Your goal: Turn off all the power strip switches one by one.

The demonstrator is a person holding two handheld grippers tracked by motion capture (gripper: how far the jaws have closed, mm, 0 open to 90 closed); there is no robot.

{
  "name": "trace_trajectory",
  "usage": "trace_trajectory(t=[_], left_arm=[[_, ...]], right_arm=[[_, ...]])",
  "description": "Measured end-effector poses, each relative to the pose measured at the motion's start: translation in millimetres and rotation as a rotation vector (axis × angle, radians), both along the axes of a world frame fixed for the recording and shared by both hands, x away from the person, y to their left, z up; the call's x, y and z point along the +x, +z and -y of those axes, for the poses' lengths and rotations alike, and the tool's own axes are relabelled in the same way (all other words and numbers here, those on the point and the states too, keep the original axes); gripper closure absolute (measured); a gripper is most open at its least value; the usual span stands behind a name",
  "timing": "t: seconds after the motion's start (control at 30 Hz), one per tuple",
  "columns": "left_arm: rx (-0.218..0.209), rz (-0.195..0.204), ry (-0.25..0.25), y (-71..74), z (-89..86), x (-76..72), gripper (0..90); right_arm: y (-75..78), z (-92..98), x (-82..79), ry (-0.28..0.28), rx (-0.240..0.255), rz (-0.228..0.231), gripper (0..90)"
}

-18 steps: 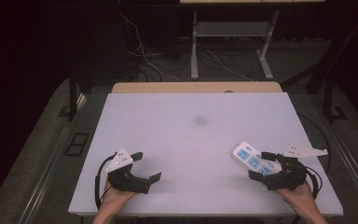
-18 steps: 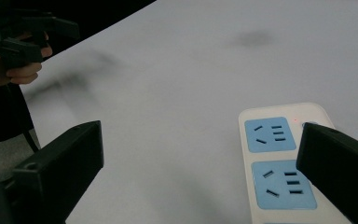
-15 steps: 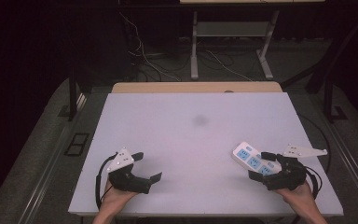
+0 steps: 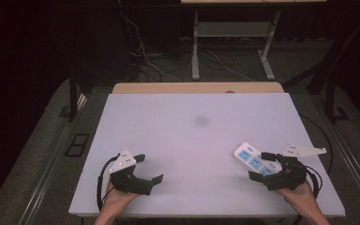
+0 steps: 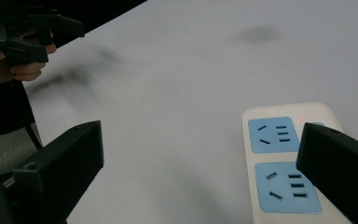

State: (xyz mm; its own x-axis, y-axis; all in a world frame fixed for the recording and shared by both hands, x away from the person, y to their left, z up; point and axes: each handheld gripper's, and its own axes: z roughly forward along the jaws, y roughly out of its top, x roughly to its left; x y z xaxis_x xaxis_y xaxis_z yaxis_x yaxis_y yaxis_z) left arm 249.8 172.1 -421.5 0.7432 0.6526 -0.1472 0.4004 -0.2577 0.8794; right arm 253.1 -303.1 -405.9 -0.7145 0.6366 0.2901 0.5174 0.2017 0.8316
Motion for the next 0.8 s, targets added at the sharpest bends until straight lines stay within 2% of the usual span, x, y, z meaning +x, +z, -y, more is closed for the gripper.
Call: trace_trajectory(t=[0.4, 0.7, 0.8], left_arm=[[-0.010, -0.012, 0.025, -3.0, -6.0, 1.5, 0.0], [-0.007, -0.022, 0.012, -4.7, -3.3, 2.7, 0.0], [-0.002, -0.021, 0.005, -4.9, -2.5, 2.4, 0.0]], right_arm=[[7.2, -2.5, 5.7, 0.015, -0.019, -0.020, 0.5], [14.1, -2.5, 9.4, 0.026, -0.029, -0.032, 0.6], [17.6, -0.7, 11.3, 0.035, -0.049, -0.039, 0.6]])
